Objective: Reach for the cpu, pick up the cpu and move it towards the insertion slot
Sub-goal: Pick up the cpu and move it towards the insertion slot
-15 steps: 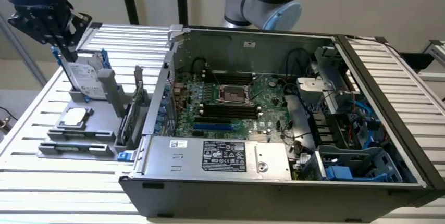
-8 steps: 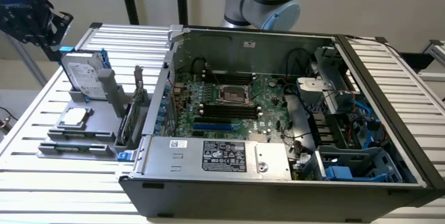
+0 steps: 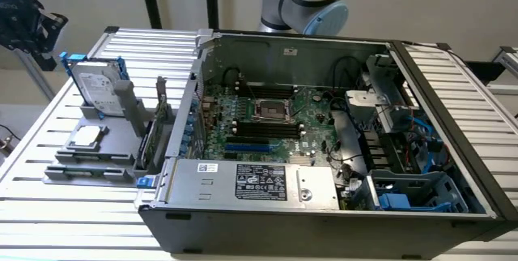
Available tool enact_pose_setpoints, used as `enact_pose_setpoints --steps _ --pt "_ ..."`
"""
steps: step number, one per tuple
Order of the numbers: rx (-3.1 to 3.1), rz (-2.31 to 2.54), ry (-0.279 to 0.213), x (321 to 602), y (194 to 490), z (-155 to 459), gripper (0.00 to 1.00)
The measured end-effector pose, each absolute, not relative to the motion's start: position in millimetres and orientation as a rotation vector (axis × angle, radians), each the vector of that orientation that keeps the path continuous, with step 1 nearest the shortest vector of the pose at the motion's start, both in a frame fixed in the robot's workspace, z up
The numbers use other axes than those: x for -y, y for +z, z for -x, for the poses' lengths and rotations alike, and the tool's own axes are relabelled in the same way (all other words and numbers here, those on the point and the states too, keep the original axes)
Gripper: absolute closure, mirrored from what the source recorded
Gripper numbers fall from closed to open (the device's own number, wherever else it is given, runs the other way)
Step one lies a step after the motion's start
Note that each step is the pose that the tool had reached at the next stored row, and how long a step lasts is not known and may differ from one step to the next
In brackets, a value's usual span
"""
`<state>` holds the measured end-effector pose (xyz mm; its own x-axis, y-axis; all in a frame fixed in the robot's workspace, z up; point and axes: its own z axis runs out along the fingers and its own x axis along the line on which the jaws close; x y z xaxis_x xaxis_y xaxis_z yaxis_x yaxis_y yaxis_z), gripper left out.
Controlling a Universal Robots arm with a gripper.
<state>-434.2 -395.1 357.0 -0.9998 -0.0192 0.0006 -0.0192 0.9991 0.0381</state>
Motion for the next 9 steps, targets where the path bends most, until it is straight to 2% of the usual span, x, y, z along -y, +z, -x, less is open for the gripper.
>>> enact_pose_setpoints --steps 4,7,8,9 --pt "3.14 -0.03 -0.06 395.1 356.9 434.3 0.88" --pt "3.14 -0.03 -0.06 395.1 356.9 434.3 0.7" --pt "3.14 -0.03 -0.06 395.1 356.9 434.3 0.7" --pt "3.14 -0.03 -0.06 395.1 356.9 434.3 0.64"
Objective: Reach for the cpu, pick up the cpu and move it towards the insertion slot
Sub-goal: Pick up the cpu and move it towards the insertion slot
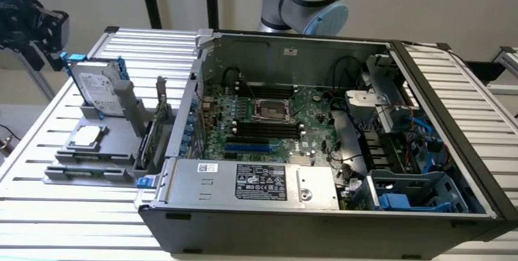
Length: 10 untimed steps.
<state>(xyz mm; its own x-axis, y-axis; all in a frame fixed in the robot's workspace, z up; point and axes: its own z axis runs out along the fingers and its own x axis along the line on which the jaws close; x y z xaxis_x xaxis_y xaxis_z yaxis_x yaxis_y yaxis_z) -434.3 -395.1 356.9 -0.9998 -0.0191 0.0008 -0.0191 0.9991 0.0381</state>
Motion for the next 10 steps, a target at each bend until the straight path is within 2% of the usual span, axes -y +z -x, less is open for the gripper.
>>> enact_pose_setpoints --steps 1,2,3,6,8,9,10 --pt "3.14 -0.03 -0.06 395.1 356.8 434.3 0.58" --pt "3.14 -0.03 -0.06 395.0 356.8 434.3 0.58" --pt "3.14 -0.03 -0.06 395.1 356.8 434.3 0.47" --pt "3.14 -0.029 -0.06 395.1 356.7 434.3 0.41" --pt "3.14 -0.027 -0.06 395.2 356.6 434.3 0.29" --pt "3.14 -0.026 -0.06 395.2 356.6 434.3 0.29" --pt "3.14 -0.024 -0.06 395.3 356.6 434.3 0.24"
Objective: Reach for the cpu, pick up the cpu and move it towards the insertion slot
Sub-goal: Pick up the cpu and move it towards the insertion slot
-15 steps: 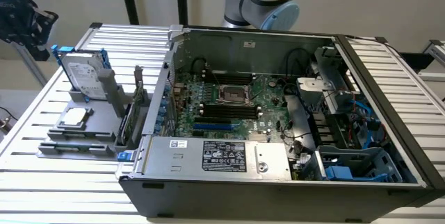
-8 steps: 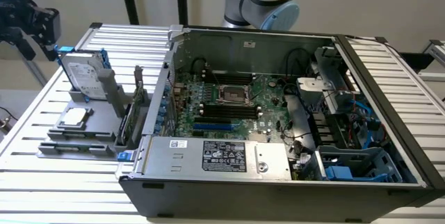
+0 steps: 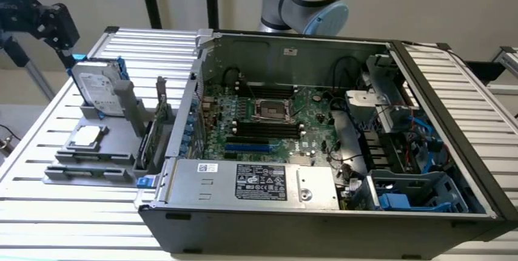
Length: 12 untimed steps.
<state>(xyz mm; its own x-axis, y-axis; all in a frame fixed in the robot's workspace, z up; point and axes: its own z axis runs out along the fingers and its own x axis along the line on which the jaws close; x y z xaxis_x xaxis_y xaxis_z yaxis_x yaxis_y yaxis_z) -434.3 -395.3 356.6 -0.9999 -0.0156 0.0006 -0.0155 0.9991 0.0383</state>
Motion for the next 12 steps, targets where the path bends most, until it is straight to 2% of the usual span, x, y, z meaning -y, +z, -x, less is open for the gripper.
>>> enact_pose_setpoints --steps 1,2,12 --pt "3.14 -0.022 -0.06 395.3 356.7 434.3 0.24" --pt "3.14 -0.019 -0.06 395.4 356.6 434.3 0.17" --pt "3.141 0.043 -0.06 402.6 342.8 434.3 0.17"
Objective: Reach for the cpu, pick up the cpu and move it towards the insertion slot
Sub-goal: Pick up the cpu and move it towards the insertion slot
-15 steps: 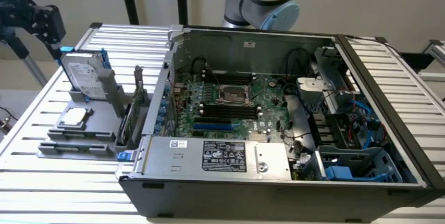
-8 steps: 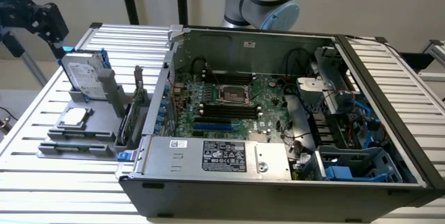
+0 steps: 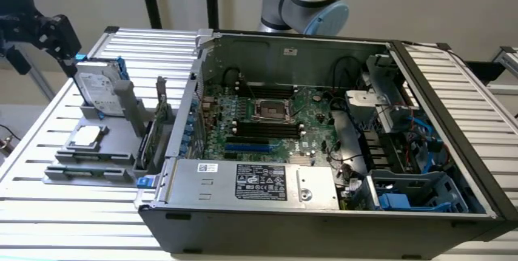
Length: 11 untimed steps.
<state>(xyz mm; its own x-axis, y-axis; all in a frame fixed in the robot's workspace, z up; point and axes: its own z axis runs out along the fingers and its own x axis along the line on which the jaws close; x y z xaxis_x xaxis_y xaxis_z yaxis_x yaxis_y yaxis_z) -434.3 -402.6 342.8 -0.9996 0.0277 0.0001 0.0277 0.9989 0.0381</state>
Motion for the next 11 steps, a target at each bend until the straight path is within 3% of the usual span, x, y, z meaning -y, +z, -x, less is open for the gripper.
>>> enact_pose_setpoints --steps 11 --pt "-3.135 -0.061 0.06 413.5 322.7 433.1 0.17"
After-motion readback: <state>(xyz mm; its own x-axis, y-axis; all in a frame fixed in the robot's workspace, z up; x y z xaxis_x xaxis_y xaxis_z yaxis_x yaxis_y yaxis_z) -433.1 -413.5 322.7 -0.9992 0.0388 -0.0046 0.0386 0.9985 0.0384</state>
